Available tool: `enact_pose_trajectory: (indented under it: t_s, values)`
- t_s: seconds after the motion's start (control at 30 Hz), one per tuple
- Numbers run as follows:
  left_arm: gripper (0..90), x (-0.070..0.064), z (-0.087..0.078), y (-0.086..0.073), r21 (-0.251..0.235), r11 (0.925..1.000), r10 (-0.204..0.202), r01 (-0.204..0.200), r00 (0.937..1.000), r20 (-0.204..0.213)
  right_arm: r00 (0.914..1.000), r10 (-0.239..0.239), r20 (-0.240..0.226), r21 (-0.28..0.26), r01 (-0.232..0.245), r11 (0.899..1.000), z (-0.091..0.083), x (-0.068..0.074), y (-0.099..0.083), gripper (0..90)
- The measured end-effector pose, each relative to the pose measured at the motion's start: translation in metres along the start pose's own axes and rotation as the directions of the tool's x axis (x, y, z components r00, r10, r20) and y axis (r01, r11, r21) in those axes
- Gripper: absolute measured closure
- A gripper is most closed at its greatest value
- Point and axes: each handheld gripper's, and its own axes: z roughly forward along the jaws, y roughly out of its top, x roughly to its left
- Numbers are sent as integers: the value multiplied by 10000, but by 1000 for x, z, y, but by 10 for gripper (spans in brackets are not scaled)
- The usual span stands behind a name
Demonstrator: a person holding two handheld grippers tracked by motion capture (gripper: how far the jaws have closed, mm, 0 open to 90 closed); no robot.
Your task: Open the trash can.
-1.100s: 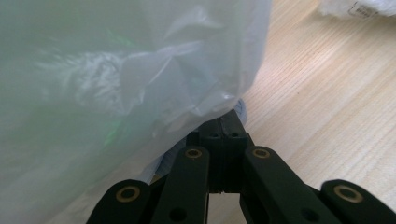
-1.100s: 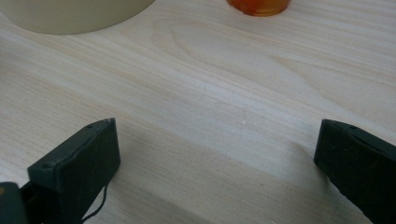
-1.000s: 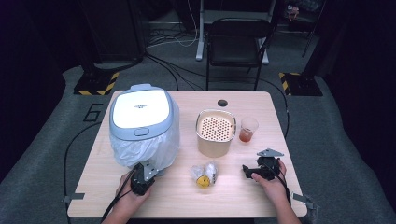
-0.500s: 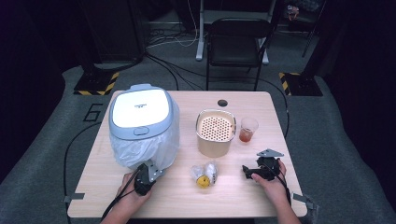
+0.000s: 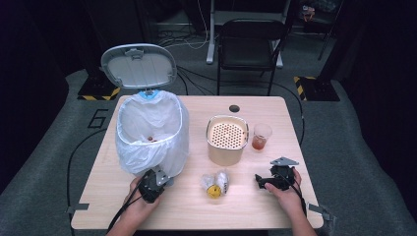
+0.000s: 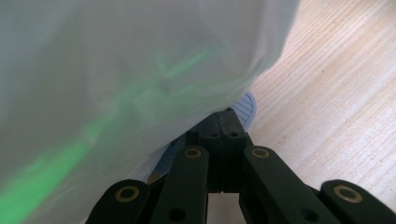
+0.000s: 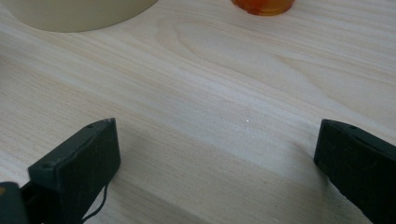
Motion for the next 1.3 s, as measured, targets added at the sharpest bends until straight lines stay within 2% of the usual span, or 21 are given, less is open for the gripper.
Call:
enact_pose_trajectory:
  t_s: [0.1,0.17,0.23,0.4,0.5,0.6,0.63,0.67,0.73,0.77,0.8,0.83,0.87,0.9,1.03,1.07,1.1,1.2,1.23,1.27,1.3]
  values:
    - [900,2,0,0,22,10000,-23,23,9999,108,10000,0,1,2,0,10000,0,0,0,0]
    - [900,5,1,0,-15,9995,-326,327,9989,328,10000,3,2,0,-3,10000,0,0,0,0]
    - [900,5,1,0,-22,9992,-396,397,9985,366,10000,-1,2,-1,1,10000,0,0,0,0]
    - [900,3,0,0,-57,9998,209,-208,9995,240,10000,-1,2,-2,1,10000,0,0,0,0]
    - [900,3,0,1,-9,9981,615,-615,9977,274,10000,-3,2,0,3,10000,0,0,0,0]
    - [900,10,1,1,-47,9995,317,-314,9968,732,10000,-4,1,0,4,10000,0,0,0,0]
    - [900,10,1,1,-47,9995,317,-314,9968,732,10000,-4,1,0,4,10000,0,0,0,0]
    - [900,9,1,1,-87,9999,120,-115,9975,689,10000,-1,1,0,1,10000,0,0,0,0]
    - [900,10,1,2,-38,9997,242,-240,9971,726,10000,0,2,1,0,10000,0,0,0,0]
    - [900,9,1,2,-55,9996,285,-282,9974,669,10000,0,2,1,0,10000,0,0,0,0]
    - [900,7,2,0,-172,9997,168,-159,9987,489,10000,0,3,-1,0,10000,0,0,0,0]
    - [900,8,1,1,-59,9999,121,-118,9987,487,10000,0,2,0,0,10000,0,0,0,0]
    - [900,7,2,4,119,9999,-125,120,9992,378,10000,-1,3,1,1,10000,0,0,0,0]
    - [900,7,1,5,280,9996,-104,94,9994,326,10000,1,3,0,-1,10000,0,0,0,0]
    - [900,5,2,5,214,9996,-166,160,9995,283,10000,-3,2,1,3,10000,0,0,0,0]
    - [900,5,1,5,276,9996,-4,-3,9996,273,10000,0,3,-1,0,10000,0,0,0,0]
    - [900,4,2,5,230,9997,-24,20,9999,164,10000,2,3,2,-2,10000,0,0,0,0]
    - [900,2,1,7,397,9992,23,-22,10000,-24,10000,-3,2,0,3,10000,0,0,0,0]
    - [900,3,2,8,437,9990,119,-120,9999,34,10000,-1,3,0,1,10000,0,0,0,0]
    - [900,2,2,8,515,9986,-75,78,10000,-58,10000,0,3,0,0,10000,0,0,0,0]
    - [900,2,1,9,661,9978,23,-13,9999,-141,10000,3,2,4,-3,10000,0,0,0,0]
